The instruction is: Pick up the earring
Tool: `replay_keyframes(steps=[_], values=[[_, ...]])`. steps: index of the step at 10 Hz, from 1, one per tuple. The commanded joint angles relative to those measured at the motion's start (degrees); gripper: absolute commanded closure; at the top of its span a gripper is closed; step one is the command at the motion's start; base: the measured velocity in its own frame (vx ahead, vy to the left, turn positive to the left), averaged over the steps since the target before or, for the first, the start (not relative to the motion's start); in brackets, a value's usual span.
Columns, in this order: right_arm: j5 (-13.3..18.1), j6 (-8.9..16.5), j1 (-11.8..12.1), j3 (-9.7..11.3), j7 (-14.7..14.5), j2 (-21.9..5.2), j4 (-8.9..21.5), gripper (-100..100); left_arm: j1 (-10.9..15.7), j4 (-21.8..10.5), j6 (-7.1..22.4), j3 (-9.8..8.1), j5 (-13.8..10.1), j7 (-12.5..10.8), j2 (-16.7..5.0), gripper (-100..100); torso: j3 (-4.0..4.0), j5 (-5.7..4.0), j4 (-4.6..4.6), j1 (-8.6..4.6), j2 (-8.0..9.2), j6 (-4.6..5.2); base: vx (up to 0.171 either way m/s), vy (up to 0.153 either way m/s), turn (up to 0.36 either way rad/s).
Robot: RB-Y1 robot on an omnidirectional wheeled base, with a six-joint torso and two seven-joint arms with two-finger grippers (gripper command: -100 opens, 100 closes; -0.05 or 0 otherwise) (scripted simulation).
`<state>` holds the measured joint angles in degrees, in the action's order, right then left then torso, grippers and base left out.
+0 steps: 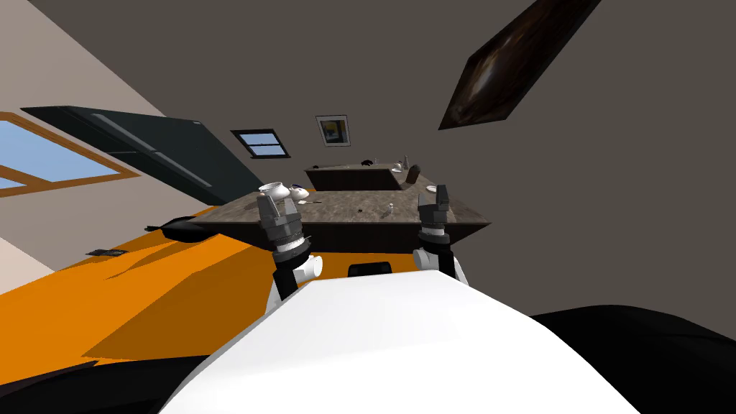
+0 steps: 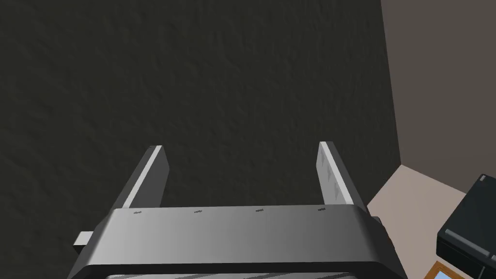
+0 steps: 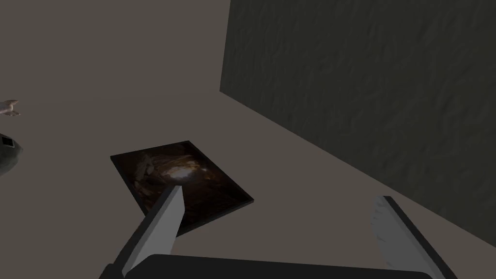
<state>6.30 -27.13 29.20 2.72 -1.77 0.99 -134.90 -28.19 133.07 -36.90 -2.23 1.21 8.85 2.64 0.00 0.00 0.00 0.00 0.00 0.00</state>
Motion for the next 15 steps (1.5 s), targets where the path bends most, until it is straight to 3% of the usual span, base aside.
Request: replay_keyframes(steps=[1,4,5,7,12,15], values=[[0.0,0.0,0.0,0.0,0.0,0.0,0.0,0,0.5,-0.5,1.2,-0.16,-0.3,0.2,-2.4,-100,0.0,0.0,0.0,0.0,0.0,0.0,0.006,-0.004,-0.012],[0.0,0.0,0.0,0.0,0.0,0.0,0.0,0,2.5,-2.4,5.5,-0.8,-1.5,1.1,-7.4,-100,-0.05,0.0,-0.02,-0.03,-0.08,0.01,0.021,-0.014,-0.023],[0.0,0.0,0.0,0.0,0.0,0.0,0.0,0,2.5,-2.4,5.8,-0.8,-1.5,1.1,-7.4,-100,-0.06,-0.01,-0.03,-0.04,-0.11,0.01,0.018,-0.015,-0.012],[0.0,0.0,0.0,0.0,0.0,0.0,0.0,0,4.6,-4.4,9.5,-1.45,-2.7,2.0,-10.2,-100,-0.05,-0.01,-0.02,-0.05,-0.09,0.01,0.022,-0.019,-0.036],[0.0,0.0,0.0,0.0,0.0,0.0,0.0,0,7.0,-6.7,16.5,-2.23,-4.1,3.1,-12.6,-100,-0.07,-0.01,-0.03,-0.06,-0.12,0.01,0.021,-0.017,-0.022],[0.0,0.0,0.0,0.0,0.0,0.0,0.0,0,9.9,-9.4,21.5,-3.13,-5.8,4.4,-14.6,-100,-0.07,-0.01,-0.03,-0.05,-0.11,0.0,0.026,-0.018,-0.032]])
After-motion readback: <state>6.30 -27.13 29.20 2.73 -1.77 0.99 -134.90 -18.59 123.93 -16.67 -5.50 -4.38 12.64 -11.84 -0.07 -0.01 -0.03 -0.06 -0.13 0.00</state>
